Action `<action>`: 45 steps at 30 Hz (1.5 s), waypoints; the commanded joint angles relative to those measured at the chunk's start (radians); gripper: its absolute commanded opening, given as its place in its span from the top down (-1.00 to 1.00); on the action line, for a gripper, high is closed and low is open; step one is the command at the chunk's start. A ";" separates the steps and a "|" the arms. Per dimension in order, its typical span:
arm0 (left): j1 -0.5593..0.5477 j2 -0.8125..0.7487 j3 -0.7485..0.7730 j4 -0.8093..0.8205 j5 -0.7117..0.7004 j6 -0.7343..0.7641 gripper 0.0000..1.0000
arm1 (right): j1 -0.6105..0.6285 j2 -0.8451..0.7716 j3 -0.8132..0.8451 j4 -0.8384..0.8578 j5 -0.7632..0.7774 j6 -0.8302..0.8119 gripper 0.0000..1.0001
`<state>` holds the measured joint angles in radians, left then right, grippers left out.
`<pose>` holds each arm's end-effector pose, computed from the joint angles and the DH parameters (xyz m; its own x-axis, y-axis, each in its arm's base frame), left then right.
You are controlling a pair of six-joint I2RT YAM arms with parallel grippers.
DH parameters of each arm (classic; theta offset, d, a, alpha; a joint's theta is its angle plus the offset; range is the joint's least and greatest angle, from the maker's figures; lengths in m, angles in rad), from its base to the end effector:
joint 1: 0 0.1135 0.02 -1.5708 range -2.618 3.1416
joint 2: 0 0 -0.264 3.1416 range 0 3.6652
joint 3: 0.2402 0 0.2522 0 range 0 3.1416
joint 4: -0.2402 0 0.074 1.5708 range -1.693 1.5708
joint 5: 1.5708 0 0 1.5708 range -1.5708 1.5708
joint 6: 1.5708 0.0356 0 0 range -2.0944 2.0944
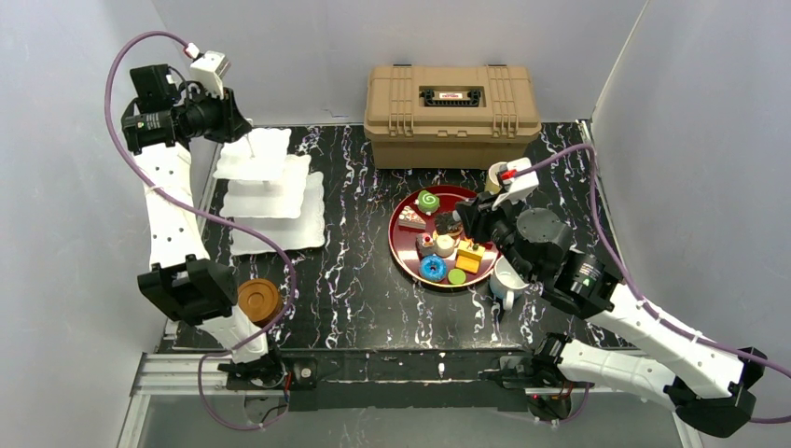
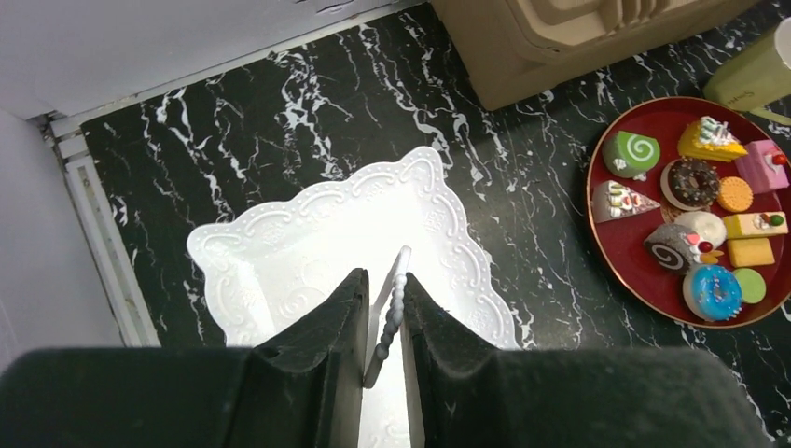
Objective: Serve the afternoon tea
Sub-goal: Move the desert table to the center of the board.
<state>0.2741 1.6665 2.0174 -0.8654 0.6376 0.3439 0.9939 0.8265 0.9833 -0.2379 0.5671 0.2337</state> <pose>0.3369 0.0727 0.4663 -0.3511 0.1827 -0.9183 0.4246 0.9052 0.0177 0.1128 0.1383 0.3968 -0.1391 0.1444 -0.9797 -0.3934 0.8998 0.1885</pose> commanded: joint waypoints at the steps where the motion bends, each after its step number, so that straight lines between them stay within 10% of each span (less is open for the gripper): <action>1: -0.017 -0.058 -0.045 0.052 0.141 -0.061 0.71 | -0.005 -0.005 -0.010 0.053 0.021 0.011 0.27; 26: -0.394 -0.321 -0.366 0.227 0.000 0.026 0.81 | -0.005 0.000 -0.038 0.019 0.049 0.021 0.21; 33: -0.397 -0.348 -0.372 0.207 -0.021 0.057 0.09 | -0.005 0.000 -0.103 0.045 0.047 0.023 0.21; 36: -0.397 -0.361 -0.363 0.204 -0.066 0.070 -0.87 | -0.005 0.020 -0.108 0.078 0.039 0.015 0.22; 45: -0.391 -0.376 -0.247 0.159 -0.258 0.007 -0.96 | -0.017 0.232 -0.055 0.285 -0.004 -0.086 0.24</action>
<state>-0.1200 1.3228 1.6833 -0.6628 0.4732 0.3988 0.9894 0.9619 0.8700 -0.1249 0.5869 0.2119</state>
